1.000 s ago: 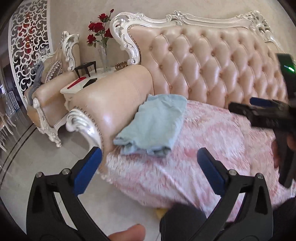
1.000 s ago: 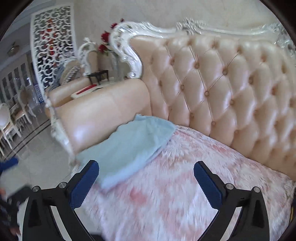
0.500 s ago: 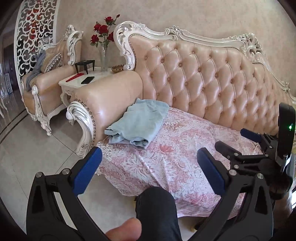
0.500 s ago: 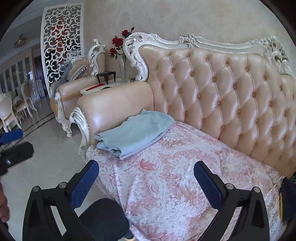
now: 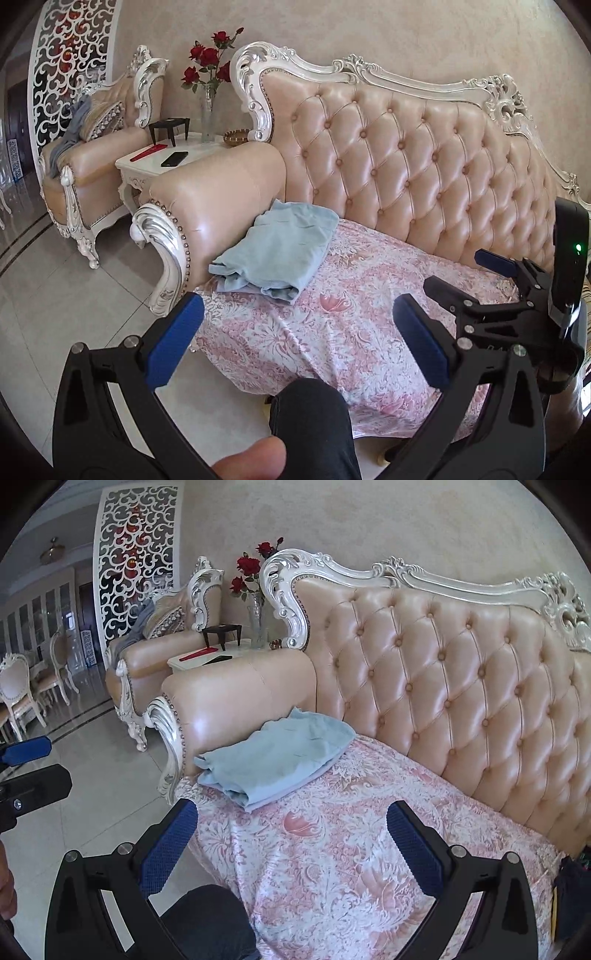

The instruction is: Fold clothes

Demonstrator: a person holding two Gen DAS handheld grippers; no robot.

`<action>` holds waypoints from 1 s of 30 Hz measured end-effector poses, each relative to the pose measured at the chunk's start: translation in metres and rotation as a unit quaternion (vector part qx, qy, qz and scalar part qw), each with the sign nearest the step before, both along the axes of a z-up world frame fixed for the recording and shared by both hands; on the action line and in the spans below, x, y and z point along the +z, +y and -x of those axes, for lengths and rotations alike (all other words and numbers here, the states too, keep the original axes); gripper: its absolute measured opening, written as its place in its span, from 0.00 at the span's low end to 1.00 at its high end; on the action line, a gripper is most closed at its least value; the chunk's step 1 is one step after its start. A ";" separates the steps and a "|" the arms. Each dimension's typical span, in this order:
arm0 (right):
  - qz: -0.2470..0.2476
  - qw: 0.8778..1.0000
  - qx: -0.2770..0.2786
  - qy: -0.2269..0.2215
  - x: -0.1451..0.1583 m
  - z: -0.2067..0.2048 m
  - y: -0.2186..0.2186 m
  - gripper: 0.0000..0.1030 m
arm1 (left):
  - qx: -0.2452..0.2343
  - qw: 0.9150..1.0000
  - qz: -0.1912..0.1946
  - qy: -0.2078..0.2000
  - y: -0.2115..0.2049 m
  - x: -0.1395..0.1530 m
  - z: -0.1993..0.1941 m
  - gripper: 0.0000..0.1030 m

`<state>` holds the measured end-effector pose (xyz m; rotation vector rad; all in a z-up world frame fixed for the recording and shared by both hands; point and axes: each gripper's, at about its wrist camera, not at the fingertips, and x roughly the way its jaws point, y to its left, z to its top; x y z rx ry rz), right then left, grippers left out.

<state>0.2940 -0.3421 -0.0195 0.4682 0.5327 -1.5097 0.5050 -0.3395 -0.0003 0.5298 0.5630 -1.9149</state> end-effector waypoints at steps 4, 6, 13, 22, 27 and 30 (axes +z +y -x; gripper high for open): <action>-0.007 1.000 0.007 0.004 0.002 -0.001 -0.004 1.00 | -0.003 1.000 -0.010 0.005 -0.005 -0.003 0.000 1.00; -0.008 1.000 0.007 0.007 0.003 -0.001 -0.005 1.00 | -0.001 1.000 -0.012 0.002 -0.006 -0.004 0.002 1.00; -0.008 1.000 0.010 -0.007 0.002 0.002 -0.008 1.00 | -0.002 1.000 -0.011 -0.008 -0.007 -0.005 0.007 1.00; -0.011 1.000 0.016 -0.014 0.001 0.002 -0.008 1.00 | 0.007 1.000 -0.004 -0.014 -0.007 -0.002 0.010 1.00; -0.009 1.000 0.016 -0.014 0.003 0.002 -0.007 1.00 | 0.011 1.000 -0.009 0.002 -0.009 0.001 0.009 1.00; -0.008 1.000 0.016 -0.014 0.004 0.003 -0.006 1.00 | 0.003 1.000 -0.016 0.013 -0.010 0.000 0.008 1.00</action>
